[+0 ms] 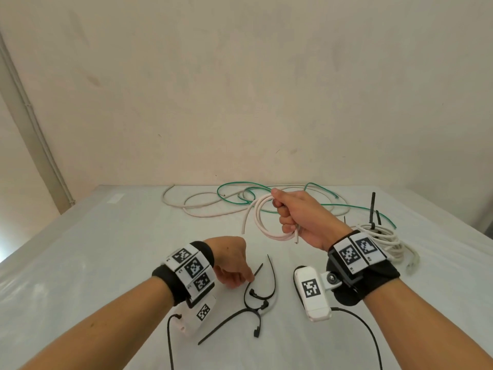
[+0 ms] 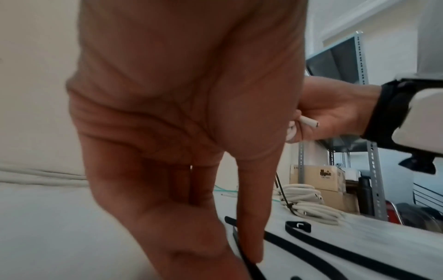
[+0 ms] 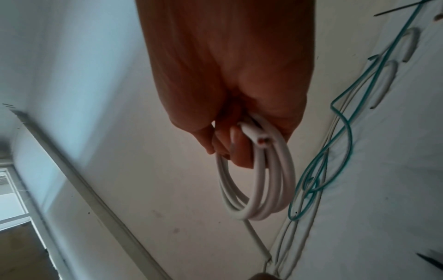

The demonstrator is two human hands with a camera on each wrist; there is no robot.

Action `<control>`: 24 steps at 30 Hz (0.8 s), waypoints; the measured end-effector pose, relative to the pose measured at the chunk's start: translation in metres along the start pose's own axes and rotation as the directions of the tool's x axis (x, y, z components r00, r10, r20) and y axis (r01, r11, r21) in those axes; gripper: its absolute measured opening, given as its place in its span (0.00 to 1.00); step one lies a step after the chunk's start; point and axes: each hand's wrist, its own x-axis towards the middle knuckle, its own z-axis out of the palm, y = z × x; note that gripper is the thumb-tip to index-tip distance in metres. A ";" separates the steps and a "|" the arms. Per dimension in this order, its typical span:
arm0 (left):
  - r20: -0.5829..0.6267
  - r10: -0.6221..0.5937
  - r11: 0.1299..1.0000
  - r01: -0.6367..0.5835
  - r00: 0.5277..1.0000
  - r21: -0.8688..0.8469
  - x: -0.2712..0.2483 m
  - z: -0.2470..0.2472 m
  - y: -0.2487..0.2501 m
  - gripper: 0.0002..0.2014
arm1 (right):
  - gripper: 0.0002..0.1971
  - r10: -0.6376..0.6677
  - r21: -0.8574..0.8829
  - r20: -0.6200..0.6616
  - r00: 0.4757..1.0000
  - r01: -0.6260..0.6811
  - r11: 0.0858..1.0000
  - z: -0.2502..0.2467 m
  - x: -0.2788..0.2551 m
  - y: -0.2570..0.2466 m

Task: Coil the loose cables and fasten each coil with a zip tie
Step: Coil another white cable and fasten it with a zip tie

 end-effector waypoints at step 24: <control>-0.472 -0.124 0.880 -0.123 0.873 -0.458 0.005 -0.040 -0.050 0.05 | 0.18 0.080 0.305 0.163 0.983 -0.127 0.944 0.001 0.002 -0.006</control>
